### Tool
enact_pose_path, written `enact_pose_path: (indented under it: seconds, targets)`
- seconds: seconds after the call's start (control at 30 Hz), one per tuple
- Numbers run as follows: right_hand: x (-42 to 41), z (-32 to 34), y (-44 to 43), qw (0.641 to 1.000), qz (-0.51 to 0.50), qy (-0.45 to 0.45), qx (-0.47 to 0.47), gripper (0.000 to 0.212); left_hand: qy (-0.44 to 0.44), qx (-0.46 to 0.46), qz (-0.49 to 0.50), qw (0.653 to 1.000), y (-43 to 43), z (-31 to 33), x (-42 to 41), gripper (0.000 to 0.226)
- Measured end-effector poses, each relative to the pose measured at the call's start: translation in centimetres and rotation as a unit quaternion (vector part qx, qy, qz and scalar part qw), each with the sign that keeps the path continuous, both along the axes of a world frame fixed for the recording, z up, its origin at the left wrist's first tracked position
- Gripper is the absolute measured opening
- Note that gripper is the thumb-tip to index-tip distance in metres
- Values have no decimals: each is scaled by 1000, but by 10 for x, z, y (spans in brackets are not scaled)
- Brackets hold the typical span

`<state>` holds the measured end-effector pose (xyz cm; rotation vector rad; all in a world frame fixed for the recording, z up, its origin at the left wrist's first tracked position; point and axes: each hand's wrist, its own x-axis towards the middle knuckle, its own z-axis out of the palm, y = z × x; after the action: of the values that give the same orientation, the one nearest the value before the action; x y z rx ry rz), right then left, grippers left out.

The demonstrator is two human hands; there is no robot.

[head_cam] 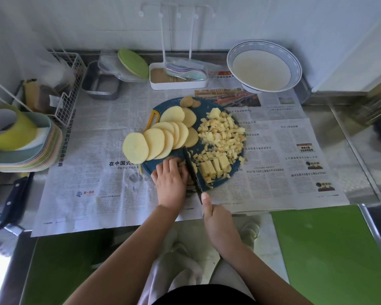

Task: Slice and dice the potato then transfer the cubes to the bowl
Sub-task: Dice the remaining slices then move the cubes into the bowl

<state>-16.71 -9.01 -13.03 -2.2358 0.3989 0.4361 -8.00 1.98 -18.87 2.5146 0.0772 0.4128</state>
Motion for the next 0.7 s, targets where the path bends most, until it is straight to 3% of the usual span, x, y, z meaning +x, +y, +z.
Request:
enact_pose_path:
  seconds: [0.3,0.43,0.5,0.6,0.7]
  targets:
    - [-4,-6,-16,998,-49,-18,38,67,27,-37,-2,999,2,8,0,34]
    - [-5,-9,-17,997,-47,-9,63,69,38,-115,-56,991,16,21,-5,34]
    - [-5,-10,-17,996,-47,-7,75,69,13,-100,-120,988,31,28,-11,23]
    - [-5,-12,-12,994,-54,2,95,67,61,-49,-216,973,50,28,-19,27]
    - [-8,-12,-4,990,-61,10,125,65,99,-17,-218,971,57,23,-22,27]
